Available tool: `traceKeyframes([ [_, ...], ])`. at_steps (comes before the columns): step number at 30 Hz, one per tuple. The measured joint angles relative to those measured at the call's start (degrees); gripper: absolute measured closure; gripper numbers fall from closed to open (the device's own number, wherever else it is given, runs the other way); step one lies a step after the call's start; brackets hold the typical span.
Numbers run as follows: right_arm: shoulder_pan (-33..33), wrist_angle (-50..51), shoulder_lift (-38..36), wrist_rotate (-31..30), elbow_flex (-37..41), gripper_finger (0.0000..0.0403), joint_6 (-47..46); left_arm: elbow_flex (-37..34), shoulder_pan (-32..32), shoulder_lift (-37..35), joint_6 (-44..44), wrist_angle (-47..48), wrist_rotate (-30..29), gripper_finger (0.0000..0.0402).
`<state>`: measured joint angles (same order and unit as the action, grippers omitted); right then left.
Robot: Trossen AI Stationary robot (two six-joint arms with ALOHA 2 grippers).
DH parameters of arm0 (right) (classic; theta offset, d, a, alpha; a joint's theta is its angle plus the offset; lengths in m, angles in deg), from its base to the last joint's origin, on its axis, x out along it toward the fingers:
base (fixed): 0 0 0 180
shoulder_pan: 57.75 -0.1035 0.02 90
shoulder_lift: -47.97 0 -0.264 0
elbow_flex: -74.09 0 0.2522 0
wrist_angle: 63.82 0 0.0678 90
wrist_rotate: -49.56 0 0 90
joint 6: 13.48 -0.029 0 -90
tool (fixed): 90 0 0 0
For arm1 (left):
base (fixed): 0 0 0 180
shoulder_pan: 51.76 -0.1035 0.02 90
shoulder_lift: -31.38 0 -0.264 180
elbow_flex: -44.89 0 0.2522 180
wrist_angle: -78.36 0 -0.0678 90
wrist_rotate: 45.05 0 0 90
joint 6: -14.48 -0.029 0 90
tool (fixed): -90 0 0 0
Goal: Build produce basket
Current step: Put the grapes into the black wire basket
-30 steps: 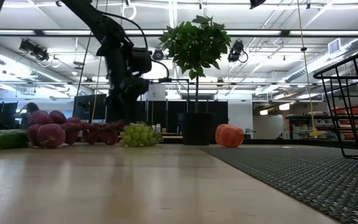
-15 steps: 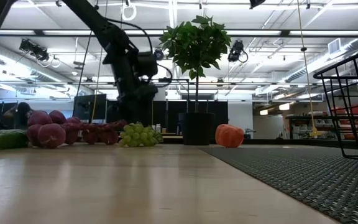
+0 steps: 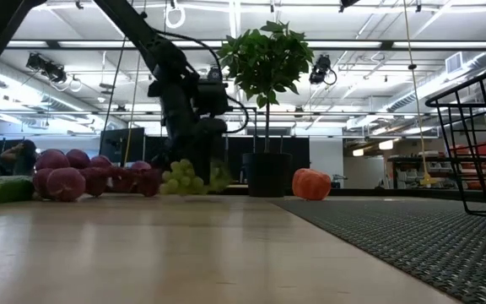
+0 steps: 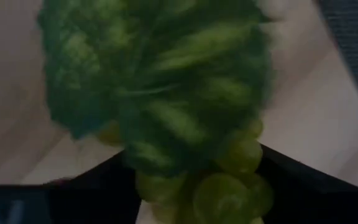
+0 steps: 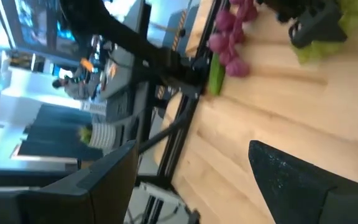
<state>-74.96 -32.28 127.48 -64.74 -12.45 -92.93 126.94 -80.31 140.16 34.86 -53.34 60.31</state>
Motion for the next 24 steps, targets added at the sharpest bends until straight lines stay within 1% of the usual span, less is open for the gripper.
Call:
traceKeyframes([
  [4,-0.11,1.60,-0.32,3.24,0.00,0.0094,-0.29,0.02,1.74,-2.17,0.72,0.24,0.27,0.0196],
  [8,-0.35,5.65,-1.75,4.84,0.00,0.0094,0.26,0.02,3.41,-5.49,1.86,0.37,0.70,0.0245],
  [12,-0.45,11.41,-4.39,4.88,0.00,0.0094,4.83,0.02,4.30,-10.29,3.05,0.02,1.21,0.0277],
  [15,-0.44,17.60,-6.80,4.92,0.00,0.0094,8.27,0.02,4.73,-14.35,4.82,-0.84,2.23,0.0283],
  [19,-0.39,30.93,-9.96,6.28,0.00,0.0094,10.16,0.02,6.85,-19.57,8.87,-4.52,4.64,0.0279],
  [22,0.12,40.86,-12.37,7.81,0.01,0.0094,9.91,0.02,9.83,-22.49,13.02,-10.38,6.18,0.0278],
  [24,0.21,45.92,-14.21,7.89,0.02,0.0094,9.23,0.02,12.48,-23.52,16.17,-16.97,6.38,0.0278],
])
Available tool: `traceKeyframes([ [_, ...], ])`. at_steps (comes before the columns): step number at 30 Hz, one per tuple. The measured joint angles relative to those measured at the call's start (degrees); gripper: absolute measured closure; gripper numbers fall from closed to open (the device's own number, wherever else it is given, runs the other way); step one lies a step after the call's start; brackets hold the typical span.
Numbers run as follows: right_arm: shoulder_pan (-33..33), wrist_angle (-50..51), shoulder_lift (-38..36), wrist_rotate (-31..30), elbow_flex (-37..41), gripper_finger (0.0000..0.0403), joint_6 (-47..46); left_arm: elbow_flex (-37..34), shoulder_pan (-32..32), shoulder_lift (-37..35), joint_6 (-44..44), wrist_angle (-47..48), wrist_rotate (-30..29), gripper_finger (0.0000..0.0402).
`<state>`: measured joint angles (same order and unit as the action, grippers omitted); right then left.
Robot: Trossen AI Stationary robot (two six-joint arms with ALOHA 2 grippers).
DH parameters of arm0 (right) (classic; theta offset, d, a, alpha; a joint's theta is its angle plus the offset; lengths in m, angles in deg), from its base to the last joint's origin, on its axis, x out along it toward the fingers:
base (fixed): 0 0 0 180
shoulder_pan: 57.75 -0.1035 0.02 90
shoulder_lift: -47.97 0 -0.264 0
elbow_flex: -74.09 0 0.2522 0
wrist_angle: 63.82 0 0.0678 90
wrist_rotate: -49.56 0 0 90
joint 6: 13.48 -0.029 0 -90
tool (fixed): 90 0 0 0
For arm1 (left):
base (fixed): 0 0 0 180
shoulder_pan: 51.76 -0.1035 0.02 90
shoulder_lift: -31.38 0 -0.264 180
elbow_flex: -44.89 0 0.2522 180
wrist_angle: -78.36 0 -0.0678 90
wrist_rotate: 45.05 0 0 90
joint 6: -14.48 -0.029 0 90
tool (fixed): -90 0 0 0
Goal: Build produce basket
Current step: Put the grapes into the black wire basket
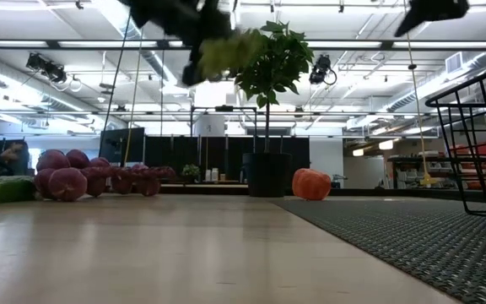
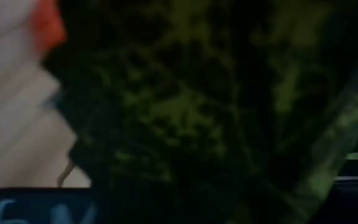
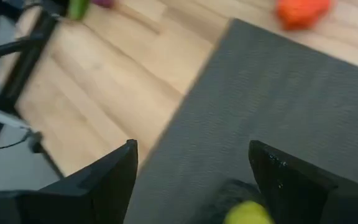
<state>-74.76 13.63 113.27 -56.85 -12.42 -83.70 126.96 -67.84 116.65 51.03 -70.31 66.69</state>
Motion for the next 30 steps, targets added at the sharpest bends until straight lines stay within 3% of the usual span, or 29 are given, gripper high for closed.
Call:
traceKeyframes([
  [3,-0.01,3.75,-3.07,-1.79,0.00,0.0094,-1.38,0.00,4.27,0.06,5.14,-11.68,-0.54,0.0277],
  [5,-0.01,3.85,-4.93,-4.13,0.00,0.0094,-2.40,0.04,7.32,0.96,8.11,-19.91,-4.12,0.0277],
  [10,0.01,-3.84,-7.59,-10.03,0.00,0.0094,0.06,0.04,11.56,4.34,11.10,-32.16,-11.28,0.0277],
  [19,0.64,-23.61,-5.03,-17.13,0.00,0.0094,12.43,0.03,11.71,5.86,12.77,-33.77,-12.09,0.0276],
  [30,5.76,-38.18,5.16,-16.08,-0.02,0.0094,17.34,0.03,11.65,5.87,12.35,-34.15,-12.02,0.0276],
])
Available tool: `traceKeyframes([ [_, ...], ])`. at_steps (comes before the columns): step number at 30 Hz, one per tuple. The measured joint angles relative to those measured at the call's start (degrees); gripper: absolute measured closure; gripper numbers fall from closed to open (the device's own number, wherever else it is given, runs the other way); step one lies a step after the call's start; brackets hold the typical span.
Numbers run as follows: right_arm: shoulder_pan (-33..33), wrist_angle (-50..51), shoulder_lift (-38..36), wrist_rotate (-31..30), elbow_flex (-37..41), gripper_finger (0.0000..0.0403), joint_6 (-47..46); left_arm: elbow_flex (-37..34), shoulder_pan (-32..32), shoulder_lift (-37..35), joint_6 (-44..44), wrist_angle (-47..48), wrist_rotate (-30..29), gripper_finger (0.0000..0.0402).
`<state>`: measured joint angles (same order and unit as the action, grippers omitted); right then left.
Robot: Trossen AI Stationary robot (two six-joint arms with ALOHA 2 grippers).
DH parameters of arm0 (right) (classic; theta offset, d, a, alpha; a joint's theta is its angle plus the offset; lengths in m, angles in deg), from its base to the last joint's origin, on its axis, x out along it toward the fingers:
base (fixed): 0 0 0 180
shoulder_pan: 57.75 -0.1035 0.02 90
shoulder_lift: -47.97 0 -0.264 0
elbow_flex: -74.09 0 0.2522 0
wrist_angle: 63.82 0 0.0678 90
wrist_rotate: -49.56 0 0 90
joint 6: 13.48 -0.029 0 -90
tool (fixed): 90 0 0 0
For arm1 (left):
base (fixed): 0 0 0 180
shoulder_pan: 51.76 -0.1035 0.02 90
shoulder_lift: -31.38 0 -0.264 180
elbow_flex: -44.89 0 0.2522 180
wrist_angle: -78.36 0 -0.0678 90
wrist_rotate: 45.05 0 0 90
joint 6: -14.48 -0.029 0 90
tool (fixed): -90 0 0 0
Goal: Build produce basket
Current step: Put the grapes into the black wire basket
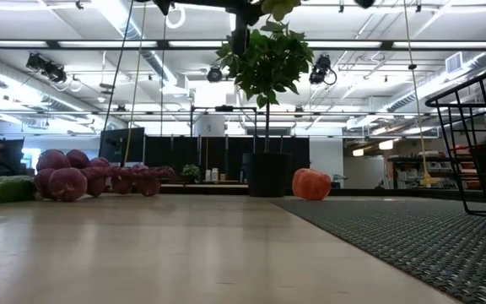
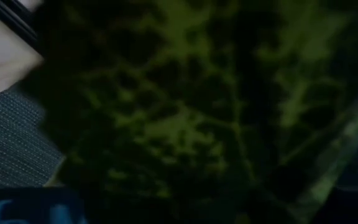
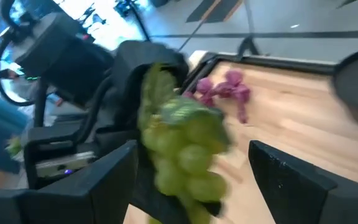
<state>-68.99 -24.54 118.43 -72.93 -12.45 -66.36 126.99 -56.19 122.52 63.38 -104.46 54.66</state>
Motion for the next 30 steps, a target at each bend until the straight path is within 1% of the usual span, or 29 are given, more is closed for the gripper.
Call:
traceKeyframes([
  [2,0.87,-2.74,1.75,2.75,0.00,0.0094,0.14,0.01,0.00,0.00,0.01,0.10,0.19,0.0276],
  [4,1.51,-4.85,3.54,4.00,0.00,0.0094,0.15,0.01,0.02,0.00,0.01,-0.01,0.60,0.0276],
  [8,2.37,-6.26,5.98,3.12,0.02,0.0099,-0.96,-0.03,0.38,0.00,-0.01,0.06,0.98,0.0275],
  [11,2.81,-6.94,6.46,3.02,0.01,0.0117,-1.29,-0.03,0.75,-0.04,0.10,-0.19,2.16,0.0273],
  [13,2.86,-7.04,6.31,2.94,0.00,0.0139,-0.73,-0.03,0.92,-0.02,0.45,-0.16,2.73,0.0268],
  [16,2.84,-7.06,5.48,2.88,0.00,0.0188,0.44,-0.03,0.92,-0.01,0.35,-0.44,3.67,0.0256],
  [23,2.68,-6.59,3.92,1.92,-0.02,0.0335,2.51,-0.03,-0.63,-0.87,-0.45,-0.50,4.35,0.0227],
  [25,2.68,-6.12,3.44,2.11,-0.02,0.0370,2.76,-0.03,-1.53,-1.55,-0.74,-0.36,4.59,0.0220],
  [26,2.68,-5.88,3.18,2.38,-0.02,0.0381,3.03,-0.03,-2.04,-1.88,-1.35,-0.30,4.81,0.0217],
  [30,2.71,-5.50,1.99,2.55,-0.09,0.0382,3.55,-0.03,-3.74,-3.33,-3.46,-0.35,5.18,0.0208],
])
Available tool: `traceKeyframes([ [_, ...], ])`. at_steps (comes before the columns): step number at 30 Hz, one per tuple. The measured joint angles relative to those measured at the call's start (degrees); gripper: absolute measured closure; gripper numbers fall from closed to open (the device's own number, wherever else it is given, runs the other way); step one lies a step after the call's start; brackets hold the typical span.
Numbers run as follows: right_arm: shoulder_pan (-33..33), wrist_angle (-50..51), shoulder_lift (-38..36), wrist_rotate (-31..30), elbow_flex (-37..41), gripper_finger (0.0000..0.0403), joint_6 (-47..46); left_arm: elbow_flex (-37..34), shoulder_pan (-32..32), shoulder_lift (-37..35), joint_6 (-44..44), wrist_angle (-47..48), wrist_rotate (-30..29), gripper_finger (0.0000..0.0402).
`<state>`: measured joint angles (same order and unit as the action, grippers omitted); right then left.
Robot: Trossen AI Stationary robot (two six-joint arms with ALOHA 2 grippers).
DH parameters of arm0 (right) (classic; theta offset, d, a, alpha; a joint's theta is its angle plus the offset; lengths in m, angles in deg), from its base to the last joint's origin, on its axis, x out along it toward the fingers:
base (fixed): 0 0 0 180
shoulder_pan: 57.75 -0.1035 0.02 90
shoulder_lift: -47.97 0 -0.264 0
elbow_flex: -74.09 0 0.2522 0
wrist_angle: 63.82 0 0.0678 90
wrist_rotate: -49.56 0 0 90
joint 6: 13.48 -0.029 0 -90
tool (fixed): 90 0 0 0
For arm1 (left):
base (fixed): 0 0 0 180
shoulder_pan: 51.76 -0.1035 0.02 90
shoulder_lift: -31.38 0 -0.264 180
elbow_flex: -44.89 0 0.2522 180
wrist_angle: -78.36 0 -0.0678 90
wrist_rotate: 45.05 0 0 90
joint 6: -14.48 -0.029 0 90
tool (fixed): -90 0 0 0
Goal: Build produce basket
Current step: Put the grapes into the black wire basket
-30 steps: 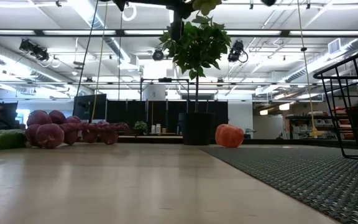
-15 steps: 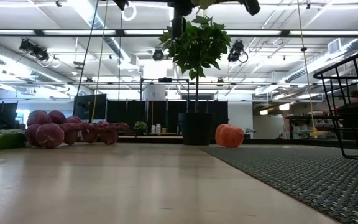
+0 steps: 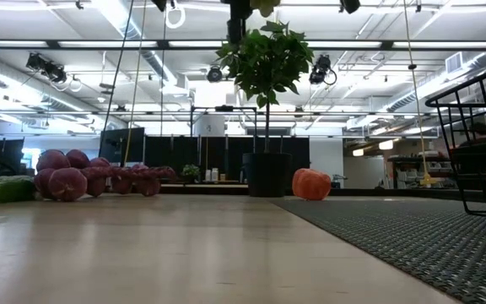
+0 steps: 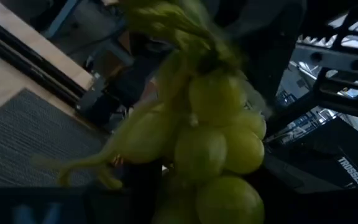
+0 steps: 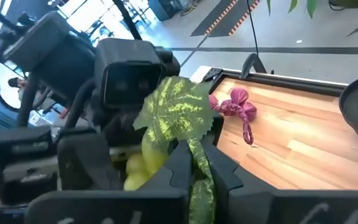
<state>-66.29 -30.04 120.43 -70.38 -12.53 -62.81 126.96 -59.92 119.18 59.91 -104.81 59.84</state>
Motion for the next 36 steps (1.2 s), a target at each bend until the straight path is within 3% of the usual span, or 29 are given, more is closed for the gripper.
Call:
traceKeyframes([
  [4,-0.02,0.50,-1.08,0.62,0.00,0.0367,1.81,0.00,-1.01,-0.79,-0.11,0.11,0.93,0.0202],
  [13,-0.22,6.05,-6.93,2.51,0.11,0.0381,3.46,0.07,-0.77,-3.84,0.35,-2.28,10.31,0.0208],
  [17,-0.14,11.91,-9.82,6.61,0.11,0.0369,2.68,0.04,-0.75,-5.62,0.22,-3.28,14.18,0.0209],
  [22,-0.15,21.52,-12.19,17.62,0.13,0.0369,-1.28,0.09,-1.55,-7.25,-2.70,-2.67,14.38,0.0210],
  [29,-0.71,32.23,-13.93,40.82,0.13,0.0370,-6.24,0.09,-2.03,-7.46,-2.89,-2.47,12.86,0.0219],
  [36,-4.76,44.33,-13.63,50.57,0.13,0.0369,-13.31,0.09,-2.03,-7.33,-4.61,1.64,8.20,0.0238],
])
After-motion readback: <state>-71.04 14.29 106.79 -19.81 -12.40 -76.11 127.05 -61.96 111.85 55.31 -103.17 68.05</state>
